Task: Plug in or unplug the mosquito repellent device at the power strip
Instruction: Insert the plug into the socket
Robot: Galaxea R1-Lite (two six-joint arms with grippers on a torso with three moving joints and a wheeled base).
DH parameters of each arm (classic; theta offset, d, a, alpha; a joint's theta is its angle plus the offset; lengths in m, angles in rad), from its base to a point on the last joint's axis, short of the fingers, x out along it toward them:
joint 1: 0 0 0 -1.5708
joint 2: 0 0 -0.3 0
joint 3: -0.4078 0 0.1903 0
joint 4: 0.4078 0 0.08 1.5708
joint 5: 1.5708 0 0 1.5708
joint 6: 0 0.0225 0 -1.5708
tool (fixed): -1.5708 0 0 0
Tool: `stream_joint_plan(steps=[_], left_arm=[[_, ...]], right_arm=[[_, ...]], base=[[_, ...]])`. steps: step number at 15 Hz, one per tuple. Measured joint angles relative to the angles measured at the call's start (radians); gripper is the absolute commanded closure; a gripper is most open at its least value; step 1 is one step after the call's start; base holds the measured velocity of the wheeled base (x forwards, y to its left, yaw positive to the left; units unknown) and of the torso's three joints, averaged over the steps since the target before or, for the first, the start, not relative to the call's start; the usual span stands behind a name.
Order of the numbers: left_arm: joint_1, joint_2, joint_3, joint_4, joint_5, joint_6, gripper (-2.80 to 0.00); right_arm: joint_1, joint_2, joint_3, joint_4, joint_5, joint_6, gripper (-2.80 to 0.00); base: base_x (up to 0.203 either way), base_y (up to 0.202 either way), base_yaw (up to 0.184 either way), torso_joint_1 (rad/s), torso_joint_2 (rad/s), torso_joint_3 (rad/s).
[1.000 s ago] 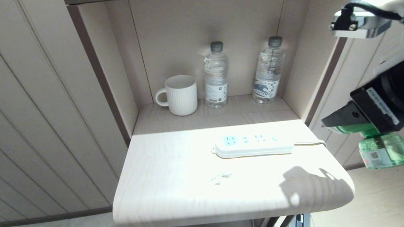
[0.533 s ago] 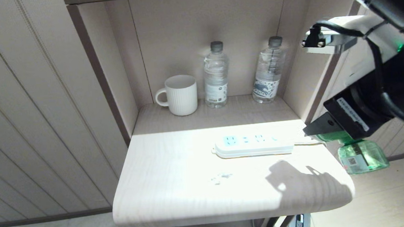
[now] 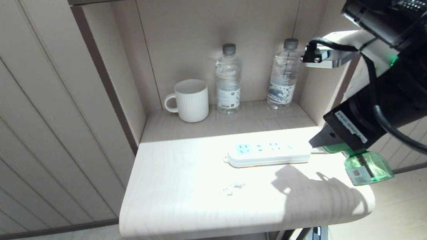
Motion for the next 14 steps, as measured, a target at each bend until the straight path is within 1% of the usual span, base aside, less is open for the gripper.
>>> stream_joint_plan(steps=[3,9,12,14], left_arm=[[0.000,0.000,0.000,0.000,0.000,0.000,0.00],[0.000,0.000,0.000,0.000,0.000,0.000,0.00],[0.000,0.000,0.000,-0.001,0.000,0.000,0.00],[0.000,0.000,0.000,-0.001,0.000,0.000,0.00]], right_arm=[[0.000,0.012,0.000,-0.002,0.000,0.000,0.00],[-0.004,0.070,0.000,-0.009,0.002,0.000,0.00],[-0.026,0.118,0.000,-0.044,0.005,0.000,0.00],[-0.040,0.139,0.000,-0.047,0.032,-0.001,0.00]], base=[[0.000,0.000,0.000,0.159,-0.39,-0.227],[0.000,0.000,0.000,0.213,-0.49,-0.278],[0.000,0.000,0.000,0.235,-0.52,-0.288],[0.000,0.000,0.000,0.247,-0.54,-0.293]])
